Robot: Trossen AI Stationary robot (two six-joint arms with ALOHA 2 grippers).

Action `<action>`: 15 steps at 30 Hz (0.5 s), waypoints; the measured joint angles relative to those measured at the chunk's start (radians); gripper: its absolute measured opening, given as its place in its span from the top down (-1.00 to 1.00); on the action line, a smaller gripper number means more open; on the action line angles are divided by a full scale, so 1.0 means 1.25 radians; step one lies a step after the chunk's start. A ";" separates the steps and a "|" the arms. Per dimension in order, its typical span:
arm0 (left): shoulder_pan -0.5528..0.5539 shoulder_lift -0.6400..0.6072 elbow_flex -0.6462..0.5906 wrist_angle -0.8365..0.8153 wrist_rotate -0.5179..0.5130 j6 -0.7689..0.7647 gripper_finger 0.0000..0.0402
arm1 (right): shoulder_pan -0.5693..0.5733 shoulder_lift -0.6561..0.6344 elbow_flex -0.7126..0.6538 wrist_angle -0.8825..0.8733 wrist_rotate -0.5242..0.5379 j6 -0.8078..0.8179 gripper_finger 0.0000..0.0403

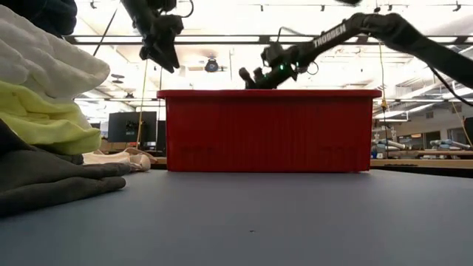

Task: Fold laundry
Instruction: Put the folded blue shorts into the bin

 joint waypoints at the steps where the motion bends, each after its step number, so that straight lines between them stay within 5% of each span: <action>1: 0.014 0.005 0.000 0.008 0.019 0.005 0.04 | -0.007 0.010 -0.001 -0.007 -0.015 0.017 0.73; 5: 0.056 0.025 0.000 0.014 0.085 0.029 0.04 | -0.024 0.013 -0.001 -0.020 -0.120 0.058 0.73; 9: 0.074 0.044 0.000 0.022 0.102 0.050 0.04 | -0.029 -0.001 0.002 -0.116 -0.088 0.036 0.72; 15: 0.086 0.059 0.000 0.039 0.125 0.054 0.04 | -0.076 0.001 -0.001 -0.266 -0.024 -0.018 0.03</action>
